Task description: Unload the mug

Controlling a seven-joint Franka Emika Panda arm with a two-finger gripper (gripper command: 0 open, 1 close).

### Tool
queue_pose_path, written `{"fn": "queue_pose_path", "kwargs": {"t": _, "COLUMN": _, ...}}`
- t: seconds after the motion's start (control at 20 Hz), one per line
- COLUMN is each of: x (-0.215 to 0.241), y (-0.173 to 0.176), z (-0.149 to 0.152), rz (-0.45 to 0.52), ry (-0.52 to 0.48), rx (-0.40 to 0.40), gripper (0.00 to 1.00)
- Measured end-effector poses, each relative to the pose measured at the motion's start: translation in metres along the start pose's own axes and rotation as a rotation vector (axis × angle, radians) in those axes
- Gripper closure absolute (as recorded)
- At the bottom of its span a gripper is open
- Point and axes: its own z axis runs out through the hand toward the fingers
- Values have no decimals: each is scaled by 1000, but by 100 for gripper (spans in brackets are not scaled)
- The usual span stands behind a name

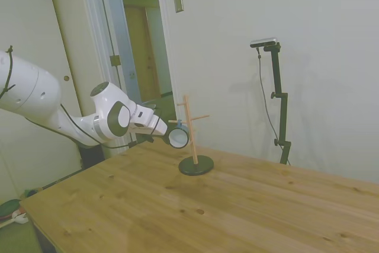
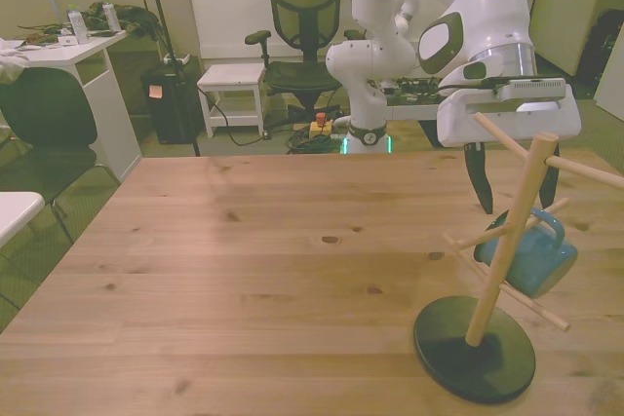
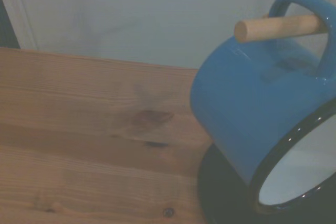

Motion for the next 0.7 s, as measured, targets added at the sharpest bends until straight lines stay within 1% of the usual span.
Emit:
{"fn": "queue_pose_path", "kwargs": {"t": 0.15, "x": 9, "y": -6, "z": 4, "rz": 14, "ry": 4, "rx": 2, "gripper": 0}}
{"fn": "queue_pose_path", "kwargs": {"t": 0.4, "x": 15, "y": -12, "z": 30, "rz": 22, "ry": -11, "rx": 6, "gripper": 0}}
{"fn": "queue_pose_path", "kwargs": {"t": 0.55, "x": 13, "y": -16, "z": 42, "rz": 11, "ry": -2, "rx": 63, "gripper": 0}}
{"fn": "queue_pose_path", "kwargs": {"t": 0.7, "x": 17, "y": -20, "z": 48, "rz": -19, "ry": 19, "rx": 120, "gripper": 0}}
